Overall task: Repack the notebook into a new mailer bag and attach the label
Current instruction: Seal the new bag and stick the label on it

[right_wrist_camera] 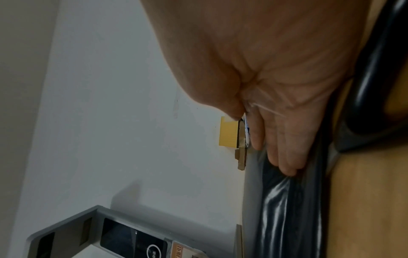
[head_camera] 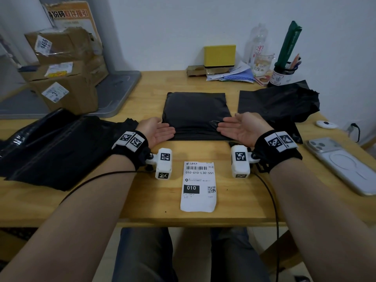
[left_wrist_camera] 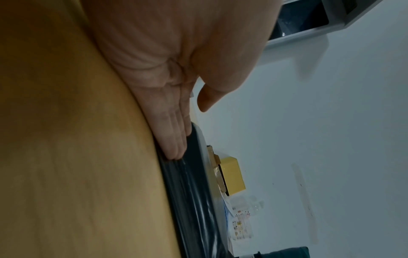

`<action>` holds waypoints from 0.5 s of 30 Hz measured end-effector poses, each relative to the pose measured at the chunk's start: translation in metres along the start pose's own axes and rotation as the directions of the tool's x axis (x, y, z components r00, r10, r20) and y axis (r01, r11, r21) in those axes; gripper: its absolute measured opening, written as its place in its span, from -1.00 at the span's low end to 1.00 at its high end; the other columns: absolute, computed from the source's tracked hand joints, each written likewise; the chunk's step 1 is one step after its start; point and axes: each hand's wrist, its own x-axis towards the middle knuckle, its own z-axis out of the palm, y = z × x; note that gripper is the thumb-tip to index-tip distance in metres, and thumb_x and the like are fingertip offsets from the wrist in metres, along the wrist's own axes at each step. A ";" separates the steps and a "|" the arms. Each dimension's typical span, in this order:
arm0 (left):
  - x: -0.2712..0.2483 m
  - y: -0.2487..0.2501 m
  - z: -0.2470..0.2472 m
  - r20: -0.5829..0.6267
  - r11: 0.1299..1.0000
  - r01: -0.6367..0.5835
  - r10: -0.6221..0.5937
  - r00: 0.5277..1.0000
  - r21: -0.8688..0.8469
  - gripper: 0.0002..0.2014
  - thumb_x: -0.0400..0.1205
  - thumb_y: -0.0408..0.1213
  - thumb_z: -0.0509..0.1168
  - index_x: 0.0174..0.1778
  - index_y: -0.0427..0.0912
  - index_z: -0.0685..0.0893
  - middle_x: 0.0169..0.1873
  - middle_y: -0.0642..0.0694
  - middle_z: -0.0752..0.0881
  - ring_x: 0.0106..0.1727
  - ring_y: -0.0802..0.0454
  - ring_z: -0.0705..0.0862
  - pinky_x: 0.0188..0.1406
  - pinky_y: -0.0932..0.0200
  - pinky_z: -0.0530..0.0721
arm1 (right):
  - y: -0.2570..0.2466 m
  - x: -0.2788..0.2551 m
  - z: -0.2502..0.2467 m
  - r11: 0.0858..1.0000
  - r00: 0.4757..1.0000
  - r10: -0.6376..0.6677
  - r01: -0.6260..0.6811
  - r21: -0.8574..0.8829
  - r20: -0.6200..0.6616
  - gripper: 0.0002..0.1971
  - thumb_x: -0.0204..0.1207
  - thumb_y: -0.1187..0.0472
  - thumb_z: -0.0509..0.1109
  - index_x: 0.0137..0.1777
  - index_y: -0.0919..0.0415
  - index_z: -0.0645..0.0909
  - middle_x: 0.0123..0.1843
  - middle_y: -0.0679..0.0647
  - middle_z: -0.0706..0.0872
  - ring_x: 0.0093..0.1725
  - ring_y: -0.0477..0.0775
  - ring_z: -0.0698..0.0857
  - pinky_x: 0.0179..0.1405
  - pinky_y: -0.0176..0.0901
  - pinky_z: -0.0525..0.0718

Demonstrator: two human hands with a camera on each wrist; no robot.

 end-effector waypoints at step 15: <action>-0.004 0.001 -0.004 -0.136 0.977 -0.192 0.204 0.970 0.095 -0.64 0.77 -0.40 0.08 0.39 -0.55 0.54 0.35 -0.43 0.65 0.31 -0.30 0.68 0.24 0.00 0.70 | -0.010 -0.021 -0.015 0.969 0.961 -0.208 0.178 -0.170 -0.181 -0.56 0.86 0.12 0.01 0.36 0.45 0.56 0.27 0.37 0.71 0.18 0.44 0.73 0.12 0.10 0.79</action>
